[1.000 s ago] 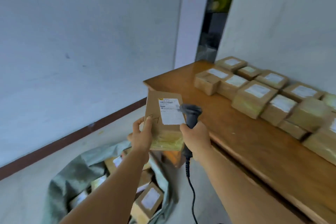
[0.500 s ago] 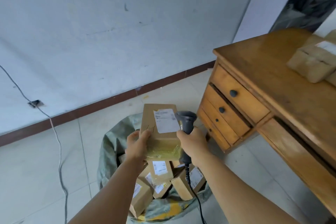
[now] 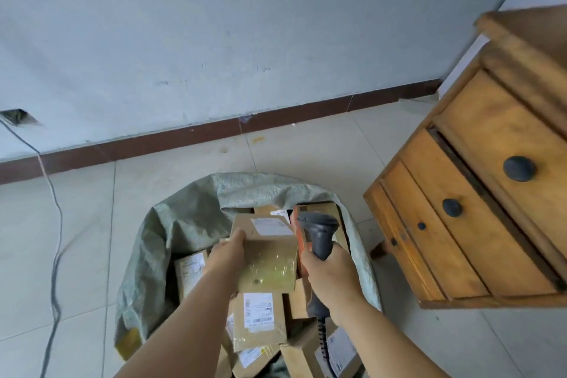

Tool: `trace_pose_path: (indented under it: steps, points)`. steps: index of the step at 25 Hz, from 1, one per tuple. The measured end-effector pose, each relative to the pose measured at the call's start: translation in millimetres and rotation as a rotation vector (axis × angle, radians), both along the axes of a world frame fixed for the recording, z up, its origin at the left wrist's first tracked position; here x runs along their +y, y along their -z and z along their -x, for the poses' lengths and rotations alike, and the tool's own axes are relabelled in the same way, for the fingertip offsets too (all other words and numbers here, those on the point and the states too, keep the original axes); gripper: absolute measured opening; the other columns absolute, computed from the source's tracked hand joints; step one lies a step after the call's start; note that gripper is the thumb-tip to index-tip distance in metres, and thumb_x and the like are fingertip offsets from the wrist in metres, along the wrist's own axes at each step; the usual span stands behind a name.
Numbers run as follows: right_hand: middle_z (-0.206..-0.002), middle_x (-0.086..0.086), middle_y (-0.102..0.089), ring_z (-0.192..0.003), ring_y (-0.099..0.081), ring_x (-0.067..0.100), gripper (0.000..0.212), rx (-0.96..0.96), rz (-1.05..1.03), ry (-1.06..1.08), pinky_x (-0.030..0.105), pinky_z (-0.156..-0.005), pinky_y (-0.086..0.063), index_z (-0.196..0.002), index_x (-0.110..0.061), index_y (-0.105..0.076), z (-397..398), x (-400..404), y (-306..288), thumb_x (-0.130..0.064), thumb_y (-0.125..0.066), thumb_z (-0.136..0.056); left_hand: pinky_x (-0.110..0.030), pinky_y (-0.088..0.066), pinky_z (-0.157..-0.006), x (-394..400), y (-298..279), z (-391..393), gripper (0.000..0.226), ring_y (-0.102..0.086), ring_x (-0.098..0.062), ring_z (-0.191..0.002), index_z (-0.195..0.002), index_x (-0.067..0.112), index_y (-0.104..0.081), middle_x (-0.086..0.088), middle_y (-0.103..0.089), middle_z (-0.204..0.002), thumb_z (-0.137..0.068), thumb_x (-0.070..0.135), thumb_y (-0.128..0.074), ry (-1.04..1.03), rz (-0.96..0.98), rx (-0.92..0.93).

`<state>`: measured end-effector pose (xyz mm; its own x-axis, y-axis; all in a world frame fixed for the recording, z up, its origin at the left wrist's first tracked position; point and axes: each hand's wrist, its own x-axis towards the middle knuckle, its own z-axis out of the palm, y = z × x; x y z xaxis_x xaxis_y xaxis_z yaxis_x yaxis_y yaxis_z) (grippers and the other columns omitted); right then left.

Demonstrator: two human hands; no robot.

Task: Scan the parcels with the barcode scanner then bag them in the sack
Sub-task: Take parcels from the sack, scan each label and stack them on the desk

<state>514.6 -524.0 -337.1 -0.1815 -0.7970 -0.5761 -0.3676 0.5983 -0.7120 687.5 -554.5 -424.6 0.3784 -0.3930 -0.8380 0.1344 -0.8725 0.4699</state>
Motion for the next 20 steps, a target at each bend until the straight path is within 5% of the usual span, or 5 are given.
trace_pose_path:
  steps: [7, 12, 16, 18, 20]
  points:
    - [-0.065, -0.002, -0.050, -0.056, -0.047, 0.011, 0.013, 0.010, 0.043, -0.051, 0.023, -0.053, -0.038, -0.093, -0.011, -0.055, 16.8, -48.9, 97.1, -0.023, -0.057, -0.089, -0.048, -0.049, -0.087, -80.4, 126.4, 16.7, 0.081, -0.057, -0.037, -0.098, -0.108, 0.012, -0.059, -0.015, -0.062, -0.100, -0.062, 0.075, -0.037, 0.110, -0.021, -0.201]
    - [-0.066, -0.001, -0.048, -0.054, -0.044, 0.010, 0.011, 0.022, 0.019, -0.065, 0.021, -0.052, -0.038, -0.091, -0.012, -0.053, 24.0, -57.9, 136.7, -0.022, -0.057, -0.089, -0.040, -0.045, -0.080, -92.2, 165.1, 48.6, 0.051, -0.053, -0.032, -0.099, -0.140, 0.021, -0.041, -0.016, -0.052, -0.129, -0.094, 0.042, -0.044, 0.047, 0.127, -0.172]
    - [-0.066, -0.001, -0.048, -0.053, -0.045, 0.009, 0.009, 0.005, 0.017, -0.053, 0.019, -0.051, -0.037, -0.087, -0.015, -0.052, 26.4, -53.4, 133.1, -0.022, -0.056, -0.090, -0.028, -0.040, -0.078, -81.9, 167.3, 57.4, 0.053, -0.054, -0.026, -0.105, -0.150, 0.013, -0.026, -0.018, -0.043, -0.144, -0.099, 0.008, -0.040, 0.331, 0.185, -0.198]
    - [-0.065, -0.001, -0.050, -0.052, -0.045, 0.010, 0.010, 0.019, 0.029, -0.032, 0.019, -0.049, -0.036, -0.085, -0.014, -0.052, 26.2, -51.0, 114.8, -0.022, -0.057, -0.090, -0.022, -0.038, -0.065, -73.6, 139.6, 60.5, 0.055, -0.050, -0.014, -0.080, -0.152, 0.017, -0.022, -0.014, -0.041, -0.147, -0.100, 0.010, -0.040, 0.340, 0.232, -0.192]
    - [-0.064, -0.001, -0.051, -0.051, -0.046, 0.009, 0.009, 0.025, 0.054, 0.001, 0.017, -0.046, -0.036, -0.086, -0.013, -0.054, 25.8, -46.7, 83.1, -0.021, -0.058, -0.089, -0.026, -0.043, -0.072, -63.9, 93.0, 66.6, 0.054, -0.054, -0.016, -0.088, -0.152, 0.023, -0.024, -0.008, -0.042, -0.148, -0.101, 0.019, -0.041, 0.325, 0.269, -0.167]
